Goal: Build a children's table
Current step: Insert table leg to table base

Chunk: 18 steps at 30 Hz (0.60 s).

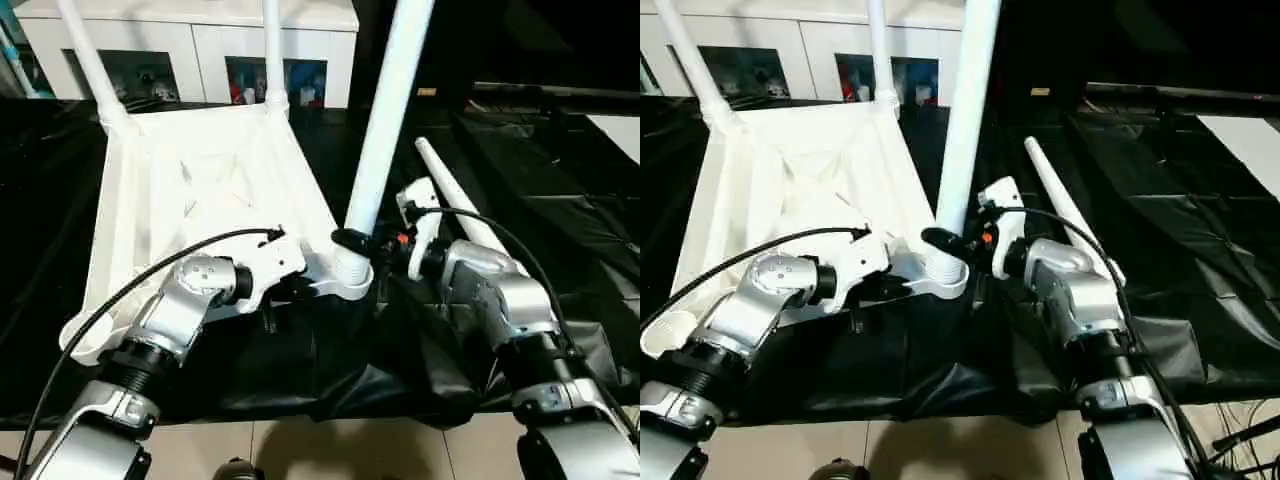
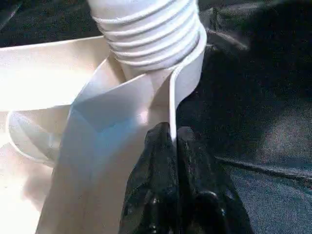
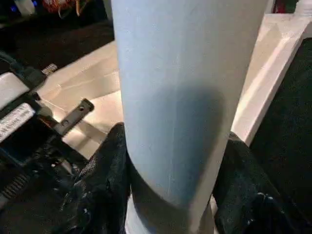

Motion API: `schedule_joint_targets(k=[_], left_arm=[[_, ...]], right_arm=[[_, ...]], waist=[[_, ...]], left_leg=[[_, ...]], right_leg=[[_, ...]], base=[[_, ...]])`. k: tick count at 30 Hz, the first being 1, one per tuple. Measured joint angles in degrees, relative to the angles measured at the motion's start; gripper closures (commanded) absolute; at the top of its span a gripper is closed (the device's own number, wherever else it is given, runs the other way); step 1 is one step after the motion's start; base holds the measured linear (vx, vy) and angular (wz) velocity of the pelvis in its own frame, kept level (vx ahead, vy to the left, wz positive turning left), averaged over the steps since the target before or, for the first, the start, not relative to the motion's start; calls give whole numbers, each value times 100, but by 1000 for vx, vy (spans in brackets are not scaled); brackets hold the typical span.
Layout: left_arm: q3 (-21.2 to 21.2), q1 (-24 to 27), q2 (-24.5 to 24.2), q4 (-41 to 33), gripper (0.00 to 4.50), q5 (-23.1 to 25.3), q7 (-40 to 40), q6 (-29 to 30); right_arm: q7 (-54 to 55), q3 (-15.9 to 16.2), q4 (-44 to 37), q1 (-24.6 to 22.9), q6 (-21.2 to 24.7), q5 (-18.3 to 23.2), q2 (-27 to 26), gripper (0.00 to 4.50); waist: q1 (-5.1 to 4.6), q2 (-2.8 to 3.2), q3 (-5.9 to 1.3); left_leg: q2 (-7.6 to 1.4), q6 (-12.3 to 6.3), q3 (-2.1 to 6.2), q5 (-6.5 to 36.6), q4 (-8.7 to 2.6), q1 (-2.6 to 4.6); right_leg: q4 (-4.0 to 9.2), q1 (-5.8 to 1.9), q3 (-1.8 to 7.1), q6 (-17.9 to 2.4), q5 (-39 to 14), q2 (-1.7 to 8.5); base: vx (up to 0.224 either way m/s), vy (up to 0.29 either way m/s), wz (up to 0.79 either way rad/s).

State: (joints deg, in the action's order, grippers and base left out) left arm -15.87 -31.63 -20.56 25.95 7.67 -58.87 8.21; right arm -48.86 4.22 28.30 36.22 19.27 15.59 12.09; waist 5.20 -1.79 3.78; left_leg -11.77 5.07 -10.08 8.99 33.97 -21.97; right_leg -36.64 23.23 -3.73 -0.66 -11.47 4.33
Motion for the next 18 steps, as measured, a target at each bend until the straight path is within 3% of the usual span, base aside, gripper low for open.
schedule_joint_targets(k=[10,18], left_arm=[[-180,-141,-139,-6,450,147,-100,106],[-183,-277,-96,211,450,93,-163,158]], right_arm=[[-279,153,340,227,-174,-151,51,264],[-569,209,376,270,27,-162,242,264]], waist=[[-9,-123,-22],[-12,-133,-22]], left_leg=[[0,-1,0,1,-2,2],[-1,-2,0,-1,-1,10]], right_leg=[[9,-7,1,-1,1,0],[13,-20,2,-2,3,0]], base=[[0,0,0],[0,0,0]])
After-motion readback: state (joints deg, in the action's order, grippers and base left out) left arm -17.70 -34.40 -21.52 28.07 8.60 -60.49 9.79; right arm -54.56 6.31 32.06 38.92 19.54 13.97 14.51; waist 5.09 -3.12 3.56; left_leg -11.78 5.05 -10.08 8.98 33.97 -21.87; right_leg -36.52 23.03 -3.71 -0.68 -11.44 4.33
